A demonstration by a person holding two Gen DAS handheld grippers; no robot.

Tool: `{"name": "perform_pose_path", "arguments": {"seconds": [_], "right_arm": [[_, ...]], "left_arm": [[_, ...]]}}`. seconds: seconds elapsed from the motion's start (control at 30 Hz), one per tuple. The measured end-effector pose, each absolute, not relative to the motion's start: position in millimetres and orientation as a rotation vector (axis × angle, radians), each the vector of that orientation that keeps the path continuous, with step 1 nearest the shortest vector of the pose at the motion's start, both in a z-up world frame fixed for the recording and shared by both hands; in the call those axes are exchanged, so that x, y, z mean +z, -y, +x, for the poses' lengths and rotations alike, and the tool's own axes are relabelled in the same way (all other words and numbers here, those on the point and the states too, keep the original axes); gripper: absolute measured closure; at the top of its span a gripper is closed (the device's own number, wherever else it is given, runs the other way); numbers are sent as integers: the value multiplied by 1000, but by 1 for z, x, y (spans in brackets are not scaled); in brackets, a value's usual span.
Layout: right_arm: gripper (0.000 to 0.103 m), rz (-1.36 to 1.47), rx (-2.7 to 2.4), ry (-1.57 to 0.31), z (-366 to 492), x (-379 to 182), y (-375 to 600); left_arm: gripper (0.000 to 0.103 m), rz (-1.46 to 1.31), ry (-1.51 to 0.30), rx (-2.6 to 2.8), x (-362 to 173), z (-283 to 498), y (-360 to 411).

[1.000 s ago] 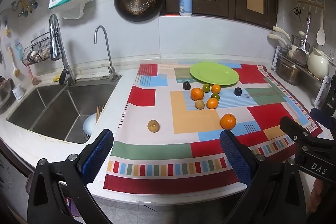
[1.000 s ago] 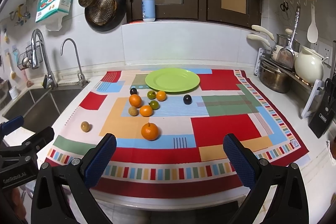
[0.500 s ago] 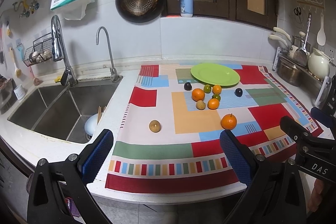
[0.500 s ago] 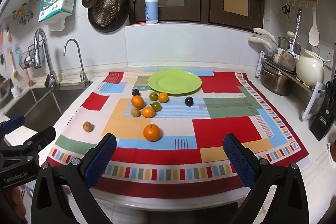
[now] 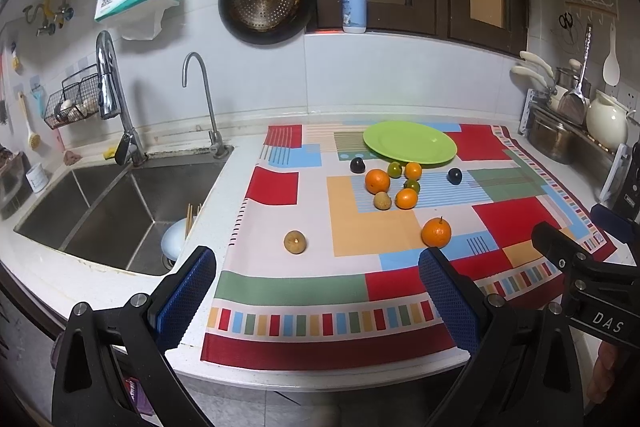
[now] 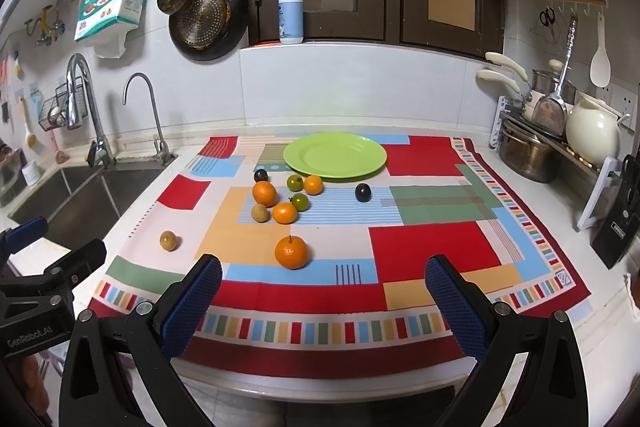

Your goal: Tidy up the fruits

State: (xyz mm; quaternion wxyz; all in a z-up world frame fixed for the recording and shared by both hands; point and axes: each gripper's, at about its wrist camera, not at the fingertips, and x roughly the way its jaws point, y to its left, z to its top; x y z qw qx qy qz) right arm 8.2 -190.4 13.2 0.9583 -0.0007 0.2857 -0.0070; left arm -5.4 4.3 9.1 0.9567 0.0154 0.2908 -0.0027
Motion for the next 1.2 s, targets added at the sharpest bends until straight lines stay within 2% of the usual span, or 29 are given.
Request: {"name": "perform_pose_path", "arguments": {"seconds": [1.0,1.2], "right_arm": [[1,1,18,-623,35,-2,183],[1,7,37,-660,53,-13,175]], "left_arm": [[0,58,-619,3,-7,19,-10],[7,76,-631,-1,-18,35,-16]]}}
